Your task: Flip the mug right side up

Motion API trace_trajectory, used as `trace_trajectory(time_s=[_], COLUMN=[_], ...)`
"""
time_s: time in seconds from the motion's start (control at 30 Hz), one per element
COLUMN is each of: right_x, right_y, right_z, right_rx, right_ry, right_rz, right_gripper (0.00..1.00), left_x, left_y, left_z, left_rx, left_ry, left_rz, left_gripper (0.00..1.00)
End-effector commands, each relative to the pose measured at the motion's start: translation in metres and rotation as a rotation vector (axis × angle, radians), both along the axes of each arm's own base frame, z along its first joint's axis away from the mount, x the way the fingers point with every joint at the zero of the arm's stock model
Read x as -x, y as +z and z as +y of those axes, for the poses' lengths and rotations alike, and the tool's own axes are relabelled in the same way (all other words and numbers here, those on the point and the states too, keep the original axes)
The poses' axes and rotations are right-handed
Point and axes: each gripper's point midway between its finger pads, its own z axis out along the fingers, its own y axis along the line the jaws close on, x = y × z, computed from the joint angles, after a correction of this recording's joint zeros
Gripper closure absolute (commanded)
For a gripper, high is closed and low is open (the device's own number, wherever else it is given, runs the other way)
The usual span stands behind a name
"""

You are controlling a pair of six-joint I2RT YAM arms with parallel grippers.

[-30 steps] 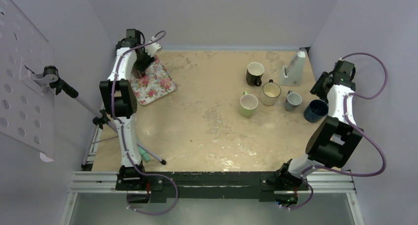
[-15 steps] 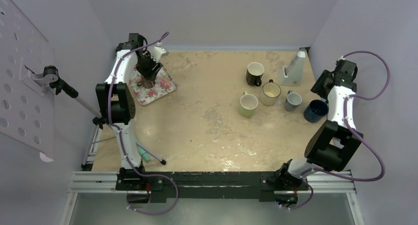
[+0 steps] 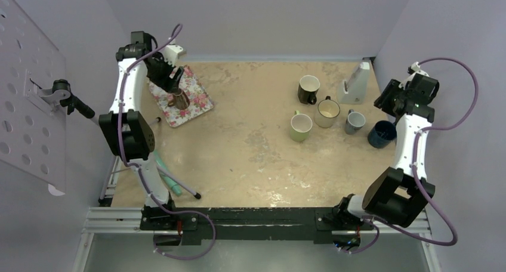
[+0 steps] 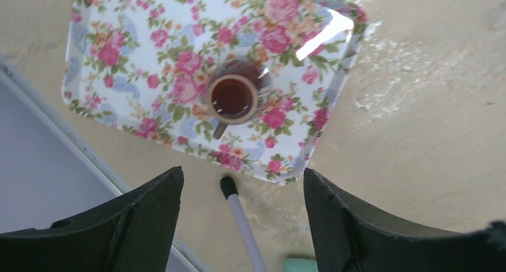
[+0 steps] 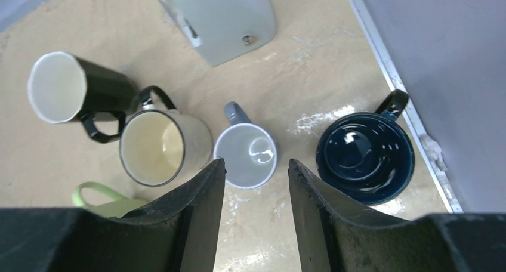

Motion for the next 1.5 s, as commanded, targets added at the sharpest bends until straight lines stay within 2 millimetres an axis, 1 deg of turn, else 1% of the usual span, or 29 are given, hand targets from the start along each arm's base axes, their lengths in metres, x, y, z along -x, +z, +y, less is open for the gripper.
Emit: trace_trajectory(time_s=[0.0, 0.07, 0.1, 0.13, 0.2, 0.37, 0.47, 0.53, 0.6, 0.67, 0.83, 0.9, 0.97, 1.03, 1.17, 1.23, 1.37, 1.47], right_x=[-0.011, -0.012, -0.013, -0.013, -0.015, -0.020, -0.021, -0.021, -0.020, -0.020, -0.021, -0.022, -0.023, -0.023, -0.023, -0.023, -0.024, -0.024], right_y=[0.029, 0.034, 0.036, 0.037, 0.039, 0.038, 0.041, 0.045, 0.049, 0.051, 0.051, 0.050, 0.050, 0.050, 0.049, 0.050, 0.052, 0.054], right_z=[0.027, 0.038, 0.044, 0.049, 0.059, 0.078, 0.082, 0.083, 0.085, 0.085, 0.086, 0.087, 0.087, 0.087, 0.087, 0.086, 0.086, 0.086], right_rx=[0.005, 0.011, 0.020, 0.029, 0.050, 0.080, 0.080, 0.085, 0.090, 0.094, 0.092, 0.086, 0.084, 0.085, 0.085, 0.087, 0.088, 0.090], right_ry=[0.142, 0.183, 0.201, 0.219, 0.249, 0.316, 0.336, 0.344, 0.350, 0.350, 0.355, 0.359, 0.361, 0.361, 0.361, 0.359, 0.361, 0.358], right_rz=[-0.122, -0.136, -0.143, -0.144, -0.142, -0.122, -0.125, -0.135, -0.145, -0.155, -0.161, -0.157, -0.156, -0.157, -0.157, -0.157, -0.157, -0.161], right_gripper=[0.52, 0.51, 0.51, 0.51, 0.51, 0.51, 0.50, 0.50, 0.50, 0.50, 0.50, 0.50, 0.50, 0.50, 0.50, 0.50, 0.50, 0.50], left_x=[-0.012, -0.022, -0.024, -0.025, -0.027, -0.032, -0.032, -0.032, -0.027, -0.016, 0.000, 0.001, -0.003, -0.007, -0.010, -0.010, -0.009, -0.009], left_y=[-0.029, -0.044, -0.051, -0.056, -0.065, -0.089, -0.096, -0.097, -0.097, -0.099, -0.106, -0.102, -0.099, -0.102, -0.115, -0.120, -0.127, -0.129], left_z=[0.047, 0.073, 0.080, 0.085, 0.086, 0.080, 0.064, 0.054, 0.044, 0.033, 0.013, 0.006, 0.006, 0.010, 0.017, 0.018, 0.024, 0.023], left_rx=[-0.082, -0.169, -0.198, -0.219, -0.236, -0.272, -0.265, -0.228, -0.179, -0.135, -0.071, -0.044, -0.039, -0.055, -0.094, -0.101, -0.125, -0.123], left_ry=[0.069, 0.093, 0.090, 0.076, 0.041, -0.024, -0.059, -0.065, -0.080, -0.107, -0.136, -0.137, -0.115, -0.074, -0.022, -0.012, -0.004, -0.012], left_rz=[0.044, 0.048, 0.059, 0.069, 0.081, 0.094, 0.092, 0.074, 0.079, 0.101, 0.105, 0.082, 0.050, 0.047, 0.082, 0.096, 0.114, 0.115], left_gripper=[0.26, 0.32, 0.35, 0.36, 0.36, 0.34, 0.34, 0.37, 0.42, 0.45, 0.46, 0.47, 0.49, 0.54, 0.64, 0.65, 0.63, 0.64])
